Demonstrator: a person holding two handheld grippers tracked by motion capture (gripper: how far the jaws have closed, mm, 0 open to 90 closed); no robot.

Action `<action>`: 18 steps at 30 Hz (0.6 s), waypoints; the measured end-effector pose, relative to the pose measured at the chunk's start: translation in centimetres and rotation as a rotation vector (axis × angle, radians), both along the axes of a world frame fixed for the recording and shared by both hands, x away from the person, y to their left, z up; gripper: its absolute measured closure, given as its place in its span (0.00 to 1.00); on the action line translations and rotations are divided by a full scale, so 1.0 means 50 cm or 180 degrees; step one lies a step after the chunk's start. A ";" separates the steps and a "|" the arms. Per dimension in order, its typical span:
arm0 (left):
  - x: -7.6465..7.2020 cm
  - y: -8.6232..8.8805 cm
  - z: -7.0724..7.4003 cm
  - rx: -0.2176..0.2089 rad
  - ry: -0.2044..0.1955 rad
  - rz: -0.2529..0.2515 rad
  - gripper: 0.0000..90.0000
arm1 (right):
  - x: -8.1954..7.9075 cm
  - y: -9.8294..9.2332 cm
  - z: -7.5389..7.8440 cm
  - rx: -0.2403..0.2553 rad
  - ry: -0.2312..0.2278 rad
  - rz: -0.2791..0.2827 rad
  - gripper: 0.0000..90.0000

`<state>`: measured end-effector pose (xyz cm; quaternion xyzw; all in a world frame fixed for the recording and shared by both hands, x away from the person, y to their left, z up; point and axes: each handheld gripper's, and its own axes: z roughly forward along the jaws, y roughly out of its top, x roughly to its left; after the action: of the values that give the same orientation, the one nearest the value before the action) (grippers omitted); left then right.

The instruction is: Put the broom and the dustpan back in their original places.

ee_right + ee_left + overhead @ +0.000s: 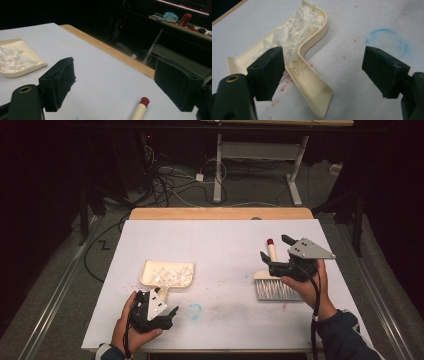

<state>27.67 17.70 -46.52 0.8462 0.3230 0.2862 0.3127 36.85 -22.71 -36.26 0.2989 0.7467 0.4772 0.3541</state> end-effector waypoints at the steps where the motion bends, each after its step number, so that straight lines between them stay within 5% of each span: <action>1: 0.000 0.000 0.000 -0.0004 0.0007 -0.0006 0.20 | -0.003 0.000 0.001 -0.0007 -0.0005 0.0013 0.20; 18: 0.002 -0.001 0.003 0.0015 -0.0016 -0.0011 0.20 | -0.050 -0.007 0.005 -0.0110 -0.0047 0.0153 0.20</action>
<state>27.75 17.63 -46.39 0.8468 0.3200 0.2885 0.3120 34.36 -23.07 -36.02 0.2712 0.7592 0.4748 0.3532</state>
